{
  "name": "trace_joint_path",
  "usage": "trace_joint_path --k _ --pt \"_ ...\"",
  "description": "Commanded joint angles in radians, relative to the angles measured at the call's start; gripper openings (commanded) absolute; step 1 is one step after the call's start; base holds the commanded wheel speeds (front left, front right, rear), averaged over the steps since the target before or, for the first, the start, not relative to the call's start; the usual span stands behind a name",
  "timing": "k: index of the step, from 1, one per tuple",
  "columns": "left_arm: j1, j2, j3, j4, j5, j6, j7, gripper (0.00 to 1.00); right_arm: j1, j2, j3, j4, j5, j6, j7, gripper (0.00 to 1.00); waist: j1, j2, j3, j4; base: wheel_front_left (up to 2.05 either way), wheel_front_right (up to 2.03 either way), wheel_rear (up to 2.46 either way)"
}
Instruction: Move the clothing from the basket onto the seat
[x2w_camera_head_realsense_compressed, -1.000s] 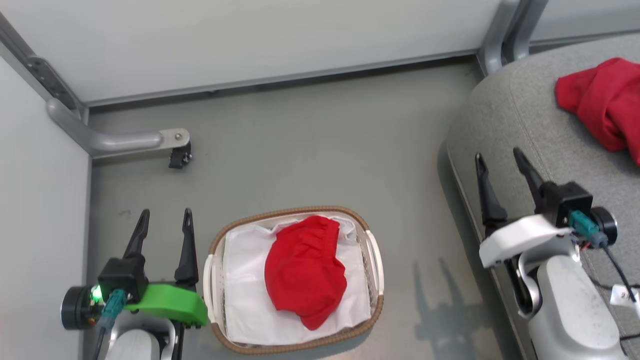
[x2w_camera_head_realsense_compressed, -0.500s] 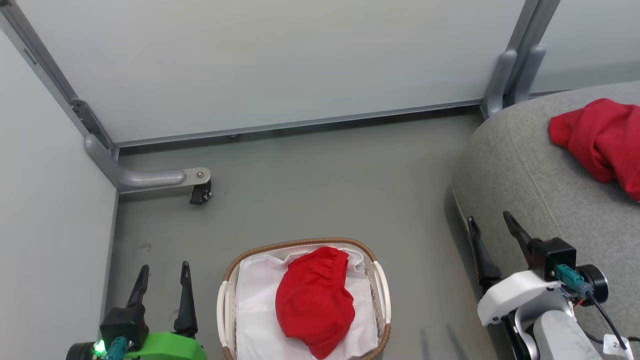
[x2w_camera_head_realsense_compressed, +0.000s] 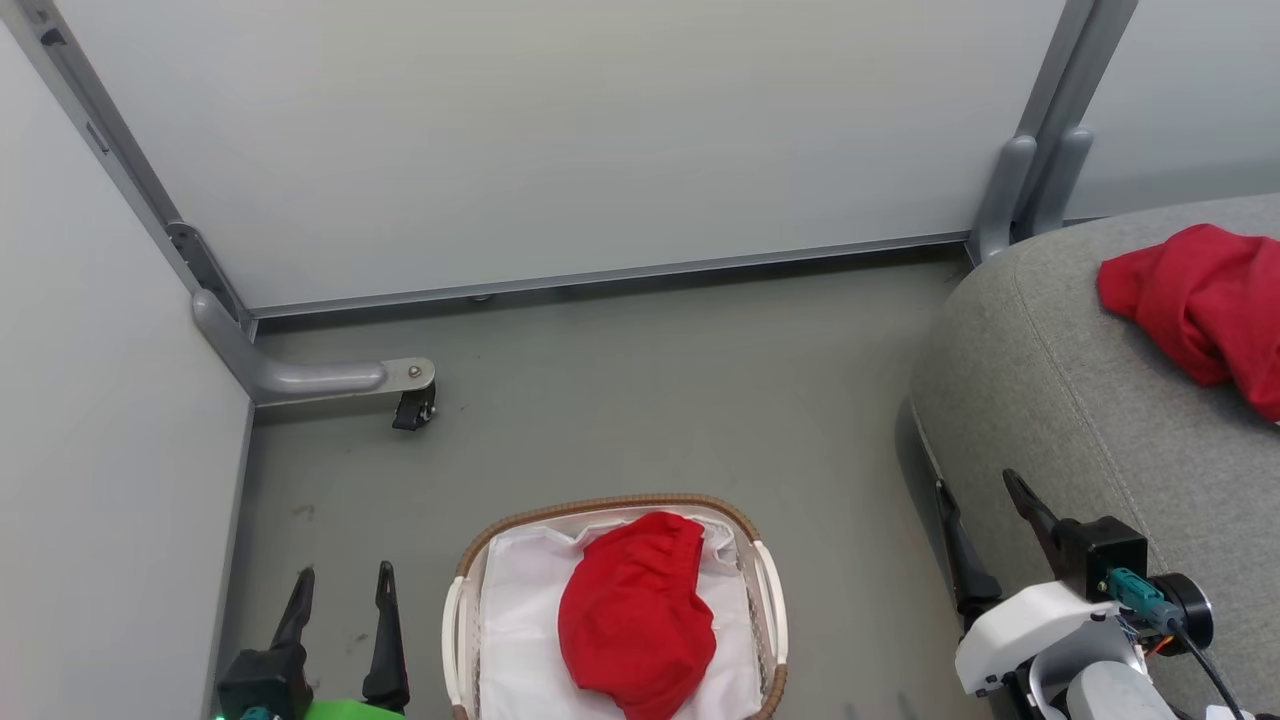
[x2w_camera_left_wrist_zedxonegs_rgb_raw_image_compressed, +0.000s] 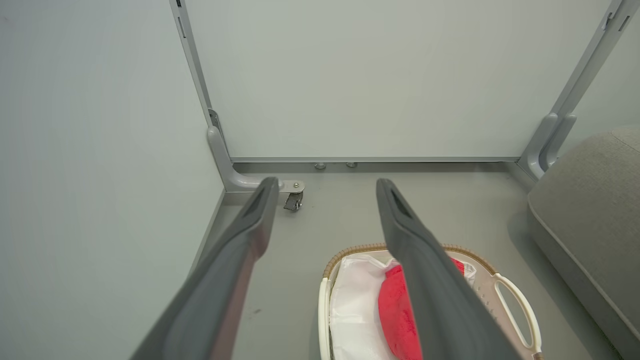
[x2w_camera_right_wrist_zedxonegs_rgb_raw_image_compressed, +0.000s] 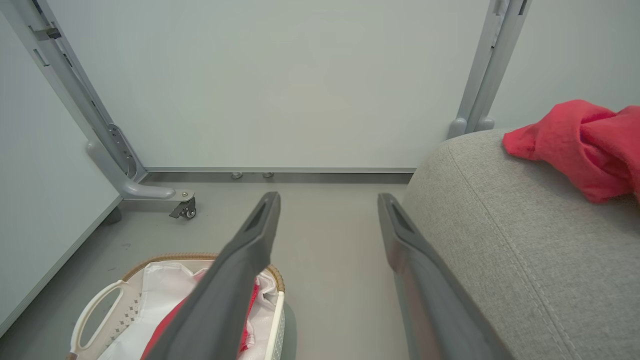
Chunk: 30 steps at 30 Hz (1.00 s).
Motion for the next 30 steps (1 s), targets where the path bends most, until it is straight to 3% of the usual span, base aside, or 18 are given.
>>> trace_joint_path --k 1,10,30 --pt "-0.002 0.001 -0.008 0.003 0.0 0.002 0.001 1.0 -0.002 -0.004 0.001 -0.002 0.006 -0.001 0.0 1.0 0.0001 0.0 0.008 -0.004 0.0 0.0 0.0" --pt "-0.104 0.001 -0.062 0.038 -0.005 -0.024 0.001 1.0 -0.084 -0.003 0.026 -0.035 0.01 -0.001 0.0 1.0 0.0001 0.0 0.133 -0.046 0.0 0.0 0.0" --pt "-0.51 0.011 -0.179 0.23 0.022 -0.061 0.001 1.0 -0.308 -0.003 0.116 -0.15 0.059 -0.001 0.0 1.0 0.0001 0.0 0.515 -0.219 0.0 0.0 0.0"
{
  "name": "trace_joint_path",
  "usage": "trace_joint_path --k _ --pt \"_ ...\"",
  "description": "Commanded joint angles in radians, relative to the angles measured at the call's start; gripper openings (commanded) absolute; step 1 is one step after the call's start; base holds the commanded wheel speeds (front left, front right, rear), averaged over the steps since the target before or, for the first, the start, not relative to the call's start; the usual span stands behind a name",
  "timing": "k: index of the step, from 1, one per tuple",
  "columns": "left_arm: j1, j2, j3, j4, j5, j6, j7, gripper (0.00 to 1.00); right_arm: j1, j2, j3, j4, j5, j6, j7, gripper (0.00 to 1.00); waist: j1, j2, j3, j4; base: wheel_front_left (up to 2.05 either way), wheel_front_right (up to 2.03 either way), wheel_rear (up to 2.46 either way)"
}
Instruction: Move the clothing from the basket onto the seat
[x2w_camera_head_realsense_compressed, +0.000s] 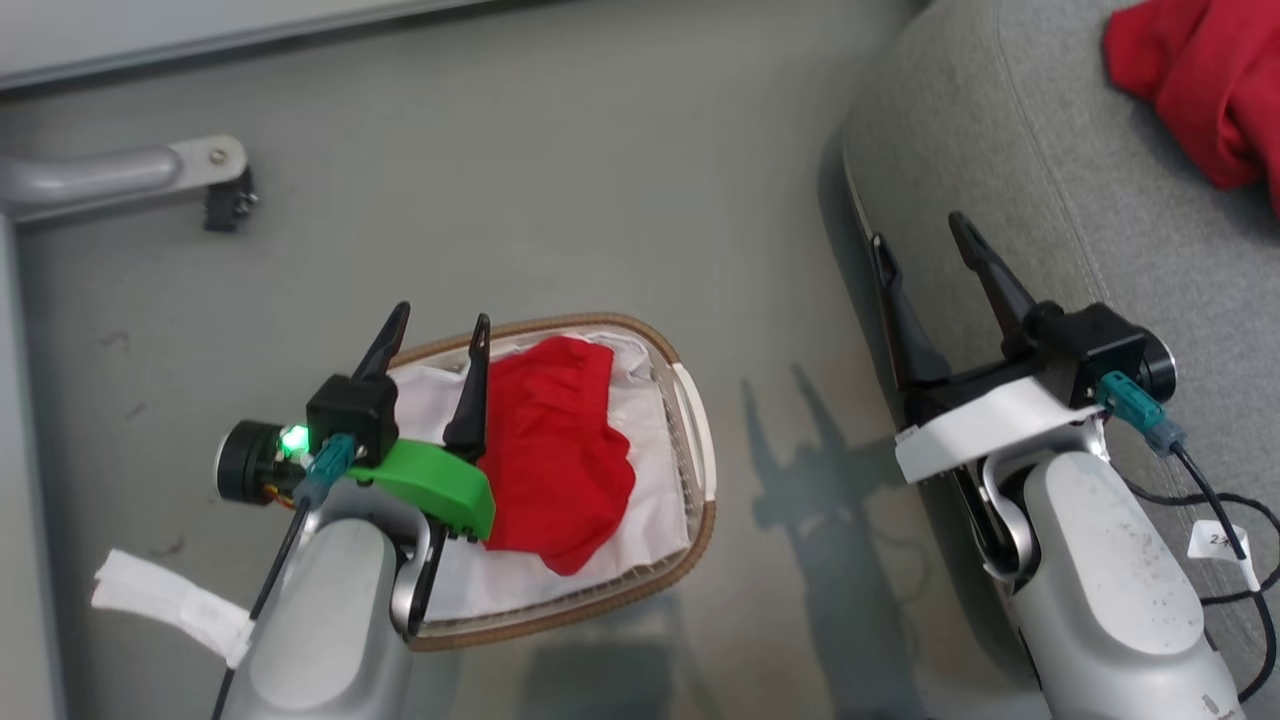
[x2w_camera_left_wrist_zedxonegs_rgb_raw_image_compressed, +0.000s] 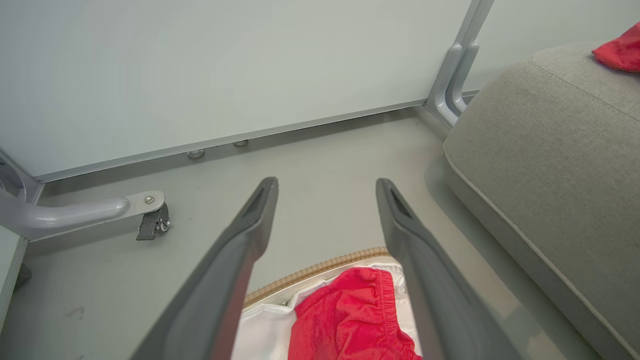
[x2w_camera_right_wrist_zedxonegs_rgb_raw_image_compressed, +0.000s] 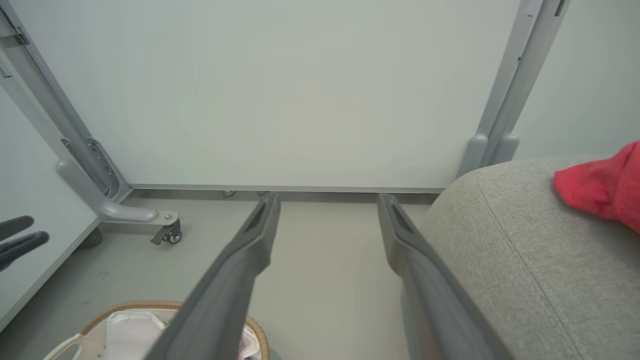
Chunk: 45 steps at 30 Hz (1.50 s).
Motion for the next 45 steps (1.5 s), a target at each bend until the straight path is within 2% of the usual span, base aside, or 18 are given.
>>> trace_joint_path --k 1,14,23,32,37,38,39,40,41,45 --pt "-0.039 0.015 -0.005 0.014 0.006 -0.004 0.001 1.0 -0.023 -0.002 0.005 -0.012 0.011 -0.001 0.0 1.0 0.0 0.0 0.124 -0.092 0.0 0.0 0.0" --pt "-0.244 0.08 -0.087 0.226 0.009 -0.004 0.001 1.0 -0.082 -0.001 0.037 -0.085 0.036 -0.001 0.0 1.0 0.0 0.0 0.323 -0.172 0.0 0.0 0.0" --pt "-0.311 0.107 -0.121 0.42 -0.014 -0.004 0.001 1.0 -0.101 -0.002 0.055 -0.123 0.043 -0.001 0.0 1.0 0.0 0.0 0.392 -0.201 0.0 0.0 0.0" --pt "-0.375 0.09 -0.195 0.629 -0.063 -0.004 0.001 1.0 -0.081 -0.002 0.05 -0.108 0.024 -0.001 0.0 1.0 0.0 0.0 0.414 -0.185 0.0 0.0 0.0" --pt "-0.391 0.076 -0.228 0.693 -0.093 -0.004 0.001 1.0 -0.084 -0.002 0.058 -0.1 0.032 -0.001 0.0 1.0 0.0 0.0 0.412 -0.184 0.0 0.0 0.0" --pt "-0.39 0.072 -0.238 0.696 -0.099 -0.004 0.001 0.95 -0.087 -0.002 0.059 -0.097 0.033 -0.001 0.0 1.0 0.0 0.0 0.41 -0.183 0.0 0.0 0.0" --pt "-0.389 0.068 -0.25 0.701 -0.108 -0.004 0.001 0.42 -0.09 -0.002 0.059 -0.094 0.035 -0.001 0.0 1.0 0.0 0.0 0.406 -0.182 0.0 0.0 0.0" --pt "-0.386 0.066 -0.257 0.704 -0.118 -0.004 0.001 0.06 -0.092 -0.002 0.06 -0.091 0.034 -0.001 0.0 1.0 0.0 0.0 0.402 -0.181 0.0 0.0 0.0" --pt "-0.381 0.064 -0.268 0.709 -0.129 -0.004 0.004 0.0 -0.094 -0.002 0.062 -0.089 0.034 -0.001 0.0 1.0 0.0 0.0 0.397 -0.18 0.0 0.0 0.0" --pt "-0.362 0.054 -0.302 0.715 -0.166 -0.004 0.003 0.0 -0.093 -0.002 0.062 -0.079 0.037 -0.001 0.0 1.0 0.0 0.0 0.366 -0.176 0.0 0.0 0.0"
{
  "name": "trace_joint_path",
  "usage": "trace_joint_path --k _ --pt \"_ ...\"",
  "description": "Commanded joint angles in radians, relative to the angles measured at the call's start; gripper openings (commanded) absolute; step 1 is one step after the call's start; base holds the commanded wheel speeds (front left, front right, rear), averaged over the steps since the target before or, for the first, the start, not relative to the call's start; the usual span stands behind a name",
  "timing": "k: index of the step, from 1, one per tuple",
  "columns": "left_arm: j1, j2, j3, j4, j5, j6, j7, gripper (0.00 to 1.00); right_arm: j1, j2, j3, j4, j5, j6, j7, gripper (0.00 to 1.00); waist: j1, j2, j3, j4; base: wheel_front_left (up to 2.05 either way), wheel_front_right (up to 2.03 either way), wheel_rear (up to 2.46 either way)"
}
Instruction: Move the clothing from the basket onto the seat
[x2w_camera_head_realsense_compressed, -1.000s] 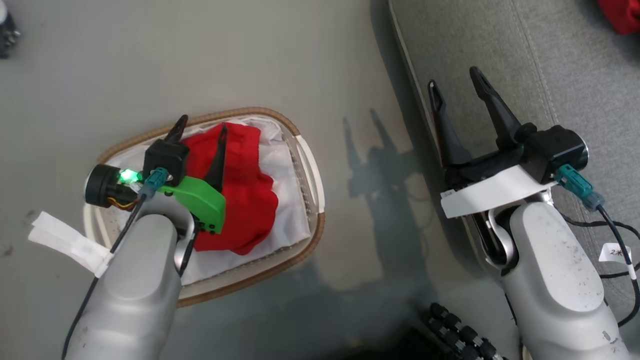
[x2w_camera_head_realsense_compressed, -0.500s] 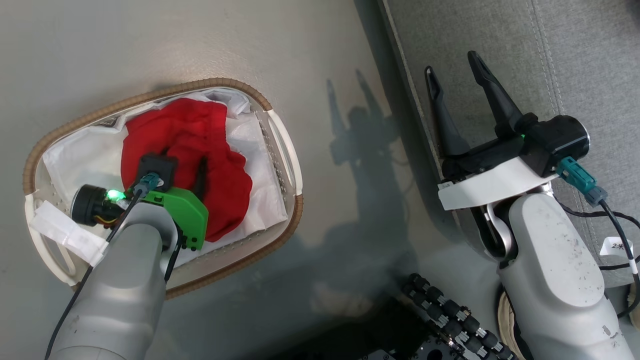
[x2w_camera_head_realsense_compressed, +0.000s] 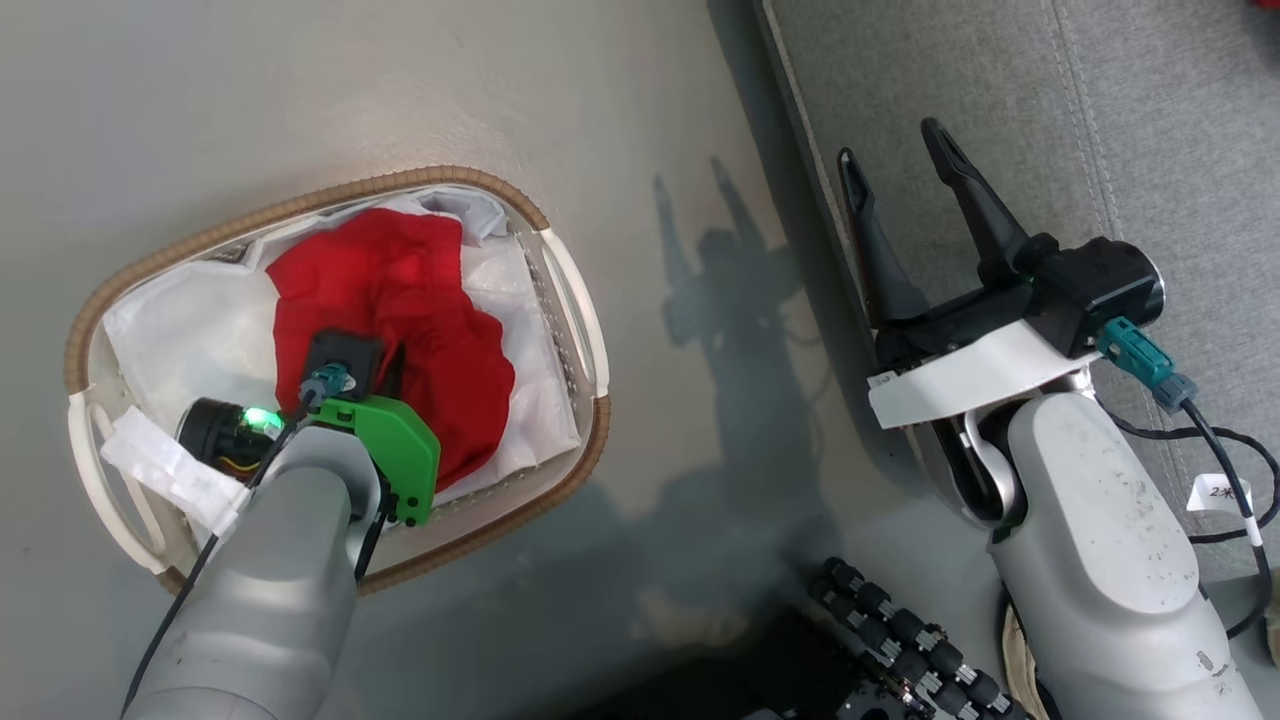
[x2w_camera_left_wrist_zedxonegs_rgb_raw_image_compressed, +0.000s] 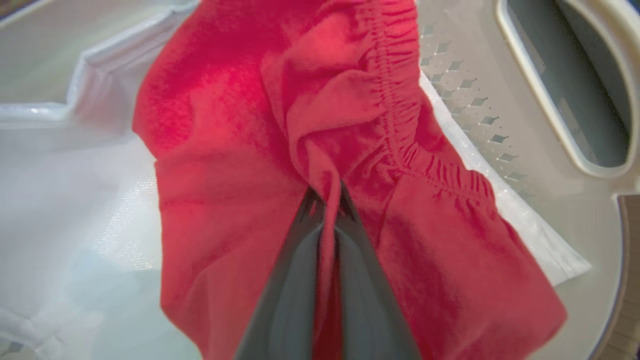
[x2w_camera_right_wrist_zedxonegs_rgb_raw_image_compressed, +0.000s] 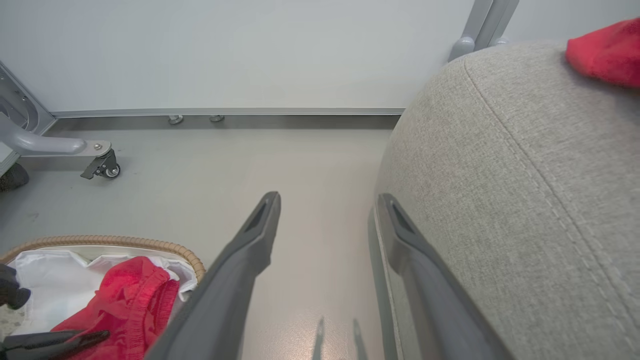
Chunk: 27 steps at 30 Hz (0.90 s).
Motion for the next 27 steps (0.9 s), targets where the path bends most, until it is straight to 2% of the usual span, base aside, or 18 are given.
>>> trace_joint_path --k 1,9,13,27 --pt "0.019 -0.004 -0.01 0.005 -0.014 -0.003 -0.001 0.0 0.001 -0.002 0.0 0.007 0.002 -0.001 0.0 1.0 -0.0001 -0.0001 -0.024 0.005 0.0 0.0 0.0" --pt "0.091 -0.01 -0.05 -0.065 -0.088 -0.003 -0.004 0.0 0.032 -0.003 -0.004 0.047 -0.003 -0.001 0.0 1.0 -0.0001 -0.0001 -0.139 0.032 0.0 0.0 0.0" --pt "0.146 -0.012 -0.031 -0.139 -0.118 -0.003 -0.003 0.0 0.054 -0.003 -0.016 0.067 -0.008 -0.001 0.0 1.0 -0.0001 -0.0001 -0.212 0.06 0.0 0.0 0.0" --pt "0.333 -0.032 0.02 -0.397 -0.089 -0.003 -0.004 0.0 0.151 -0.003 -0.056 0.141 -0.017 -0.001 0.0 1.0 -0.0001 -0.0001 -0.455 0.157 0.0 0.0 0.0"
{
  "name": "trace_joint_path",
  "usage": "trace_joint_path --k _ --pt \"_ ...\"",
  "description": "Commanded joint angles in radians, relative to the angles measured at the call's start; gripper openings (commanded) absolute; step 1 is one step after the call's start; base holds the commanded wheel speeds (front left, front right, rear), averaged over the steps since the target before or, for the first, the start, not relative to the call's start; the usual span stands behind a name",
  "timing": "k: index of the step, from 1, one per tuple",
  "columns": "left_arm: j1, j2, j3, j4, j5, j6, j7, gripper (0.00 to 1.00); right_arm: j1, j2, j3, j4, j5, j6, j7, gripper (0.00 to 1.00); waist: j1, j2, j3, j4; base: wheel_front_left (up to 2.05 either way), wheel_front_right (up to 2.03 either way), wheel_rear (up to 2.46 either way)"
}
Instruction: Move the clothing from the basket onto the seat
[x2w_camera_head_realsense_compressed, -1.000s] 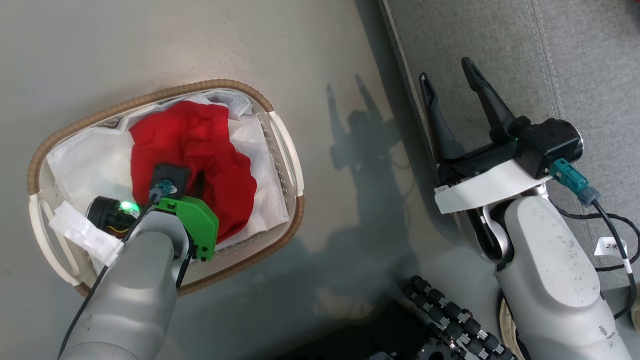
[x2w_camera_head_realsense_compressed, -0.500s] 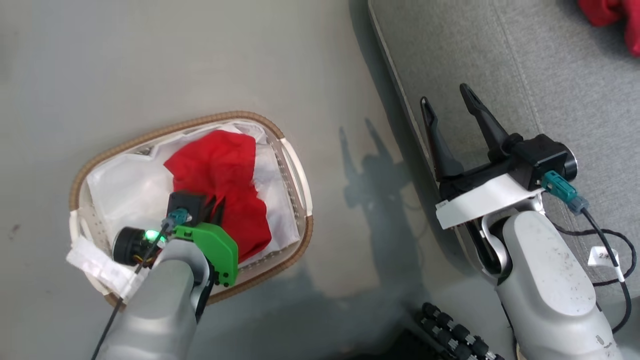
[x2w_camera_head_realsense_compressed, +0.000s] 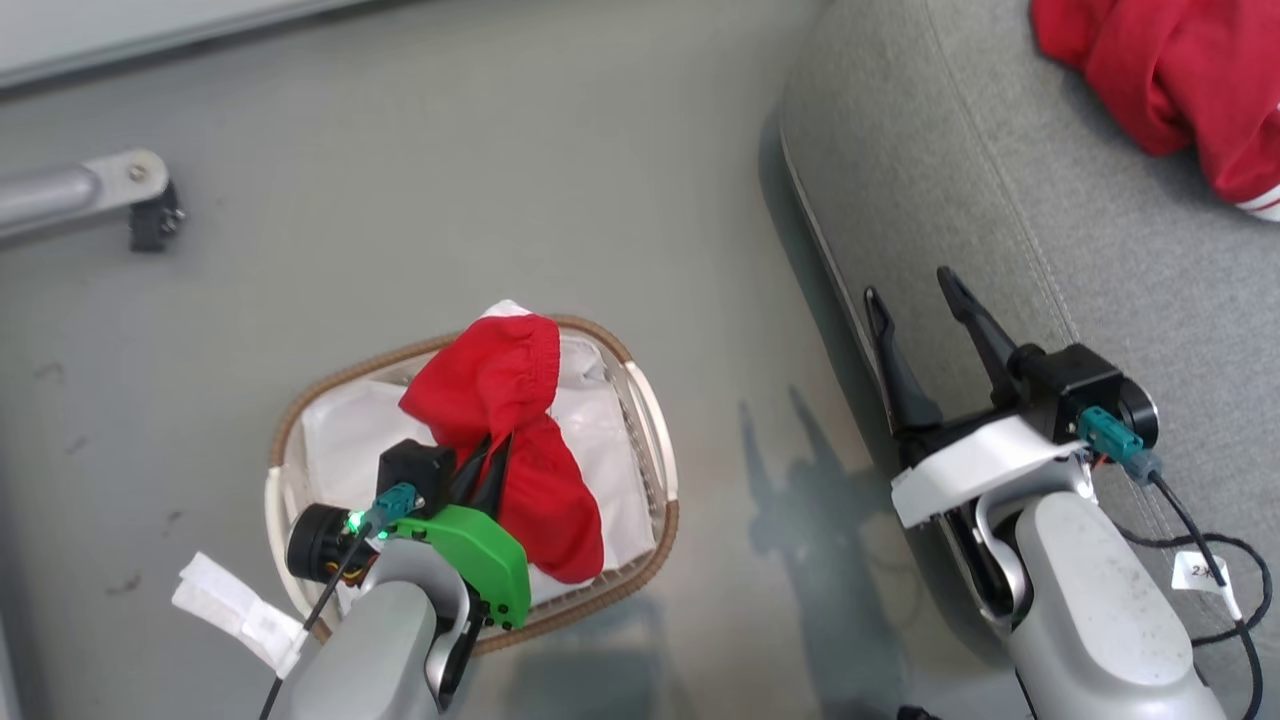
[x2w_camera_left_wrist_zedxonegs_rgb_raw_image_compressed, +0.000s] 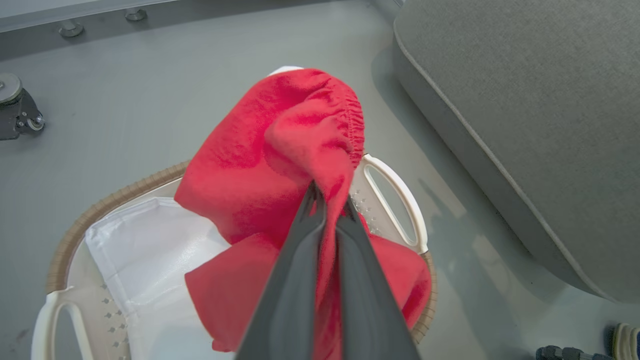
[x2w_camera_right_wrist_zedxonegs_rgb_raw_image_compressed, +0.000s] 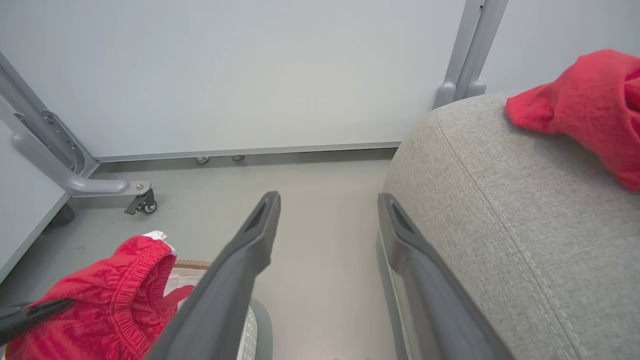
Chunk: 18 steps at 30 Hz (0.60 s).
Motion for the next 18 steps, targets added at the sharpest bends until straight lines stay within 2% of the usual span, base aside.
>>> trace_joint_path --k 1,6,18 --pt "0.028 -0.003 0.012 -0.023 0.014 -0.003 0.0 0.0 0.024 -0.004 -0.002 0.009 -0.005 -0.001 0.0 1.0 0.0 -0.0001 -0.104 0.059 0.0 0.0 0.0" --pt "0.083 -0.013 0.073 -0.117 0.025 -0.003 0.0 0.0 0.066 -0.004 -0.01 0.034 -0.021 -0.001 0.0 1.0 0.0 -0.0001 -0.175 0.082 0.0 0.0 0.0" --pt "0.161 -0.024 0.141 -0.331 0.041 -0.003 0.0 0.0 0.174 -0.004 0.0 0.079 -0.018 -0.001 0.0 1.0 0.0 -0.0001 -0.322 0.119 0.0 0.0 0.0"
